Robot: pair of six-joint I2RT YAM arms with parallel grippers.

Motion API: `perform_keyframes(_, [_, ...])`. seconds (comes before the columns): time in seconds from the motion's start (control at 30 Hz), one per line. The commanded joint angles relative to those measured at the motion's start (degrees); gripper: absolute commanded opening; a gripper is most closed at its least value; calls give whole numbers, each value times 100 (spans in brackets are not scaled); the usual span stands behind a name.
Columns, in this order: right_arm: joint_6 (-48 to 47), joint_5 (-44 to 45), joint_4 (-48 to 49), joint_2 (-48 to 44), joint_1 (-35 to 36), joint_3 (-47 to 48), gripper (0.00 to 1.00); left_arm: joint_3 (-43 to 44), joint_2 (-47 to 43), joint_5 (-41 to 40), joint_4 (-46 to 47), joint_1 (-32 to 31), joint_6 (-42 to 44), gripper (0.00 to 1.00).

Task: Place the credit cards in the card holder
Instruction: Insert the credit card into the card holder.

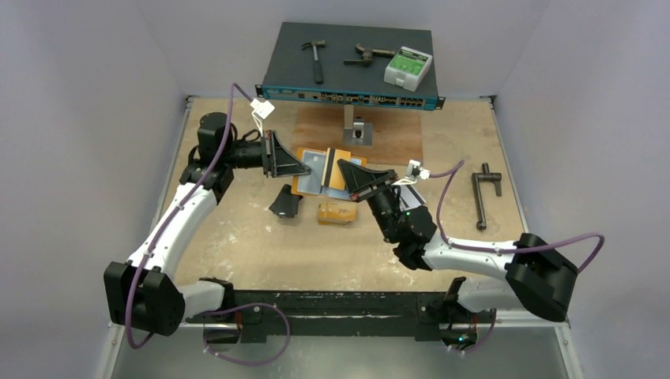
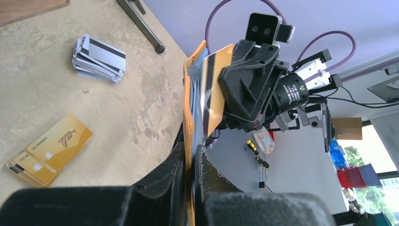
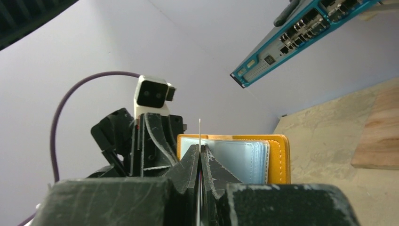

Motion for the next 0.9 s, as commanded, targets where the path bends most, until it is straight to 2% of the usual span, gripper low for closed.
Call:
perform_keyframes(0.0, [210, 232, 703, 308, 45, 117, 0, -44, -270, 27, 585, 69, -412, 0])
perform_keyframes(0.2, [417, 537, 900, 383, 45, 63, 0, -182, -290, -7, 827, 100, -647, 0])
perform_keyframes(0.4, [470, 802, 336, 261, 78, 279, 0, -227, -262, -197, 932, 109, -774, 0])
perform_keyframes(0.5, [545, 890, 69, 268, 143, 358, 0, -131, -285, -336, 734, 116, -676, 0])
perform_keyframes(0.7, [845, 851, 159, 417, 175, 387, 0, 61, -440, -659, 37, 109, -310, 0])
perform_keyframes(0.87, [1006, 837, 243, 395, 177, 331, 0, -25, -497, -771, 199, 116, -452, 0])
